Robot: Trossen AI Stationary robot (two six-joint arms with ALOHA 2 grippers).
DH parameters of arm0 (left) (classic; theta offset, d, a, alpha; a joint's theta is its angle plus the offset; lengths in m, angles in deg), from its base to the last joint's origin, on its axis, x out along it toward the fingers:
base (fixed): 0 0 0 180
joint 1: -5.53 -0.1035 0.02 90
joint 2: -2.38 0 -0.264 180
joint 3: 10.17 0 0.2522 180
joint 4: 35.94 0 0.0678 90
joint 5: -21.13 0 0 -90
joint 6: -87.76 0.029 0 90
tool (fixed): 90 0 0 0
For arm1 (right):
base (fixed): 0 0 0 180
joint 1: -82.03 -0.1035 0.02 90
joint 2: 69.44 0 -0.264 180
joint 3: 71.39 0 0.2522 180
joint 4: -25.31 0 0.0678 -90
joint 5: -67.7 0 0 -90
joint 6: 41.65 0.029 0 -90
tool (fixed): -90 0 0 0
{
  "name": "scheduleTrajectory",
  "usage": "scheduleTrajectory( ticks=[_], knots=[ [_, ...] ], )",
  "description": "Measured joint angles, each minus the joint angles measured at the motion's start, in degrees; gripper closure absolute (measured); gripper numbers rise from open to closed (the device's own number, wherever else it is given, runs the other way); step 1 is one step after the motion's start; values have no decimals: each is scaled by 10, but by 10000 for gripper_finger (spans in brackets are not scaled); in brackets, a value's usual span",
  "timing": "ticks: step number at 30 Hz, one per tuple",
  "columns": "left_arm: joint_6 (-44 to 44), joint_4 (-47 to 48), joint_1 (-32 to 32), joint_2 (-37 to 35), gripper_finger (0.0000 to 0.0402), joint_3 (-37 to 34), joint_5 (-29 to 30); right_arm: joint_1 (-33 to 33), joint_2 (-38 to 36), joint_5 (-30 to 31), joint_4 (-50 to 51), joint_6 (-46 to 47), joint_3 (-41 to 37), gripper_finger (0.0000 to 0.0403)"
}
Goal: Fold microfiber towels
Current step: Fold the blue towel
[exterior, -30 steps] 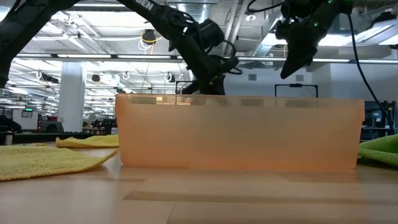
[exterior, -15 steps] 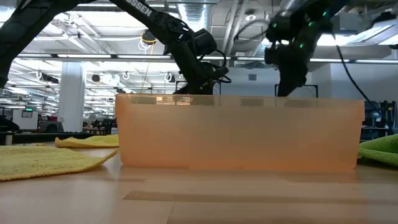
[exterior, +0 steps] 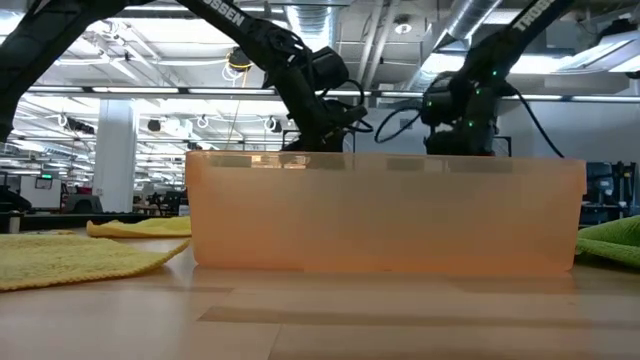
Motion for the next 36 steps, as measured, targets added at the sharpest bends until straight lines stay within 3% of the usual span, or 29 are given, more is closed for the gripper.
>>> scheduleTrajectory(
  ticks=[12, 25, 29, 34, 36],
  knots=[
    [0, 1, 0, 0, 401, 0, 0, 2, 65, 28, -45, -26, 0, 272],
    [5, 5, 0, 0, 401, 0, 0, 2, 104, 23, -28, -41, 3, 274],
    [11, 7, 0, 0, 401, 0, 0, 2, 88, 2, -11, -28, -2, 304],
    [11, 16, 0, 0, 401, 0, -5, 2, 53, -11, -6, -6, 0, 385],
    [11, 17, 0, 0, 401, 0, -5, 3, 43, -24, -3, -5, -1, 391]
  ],
)
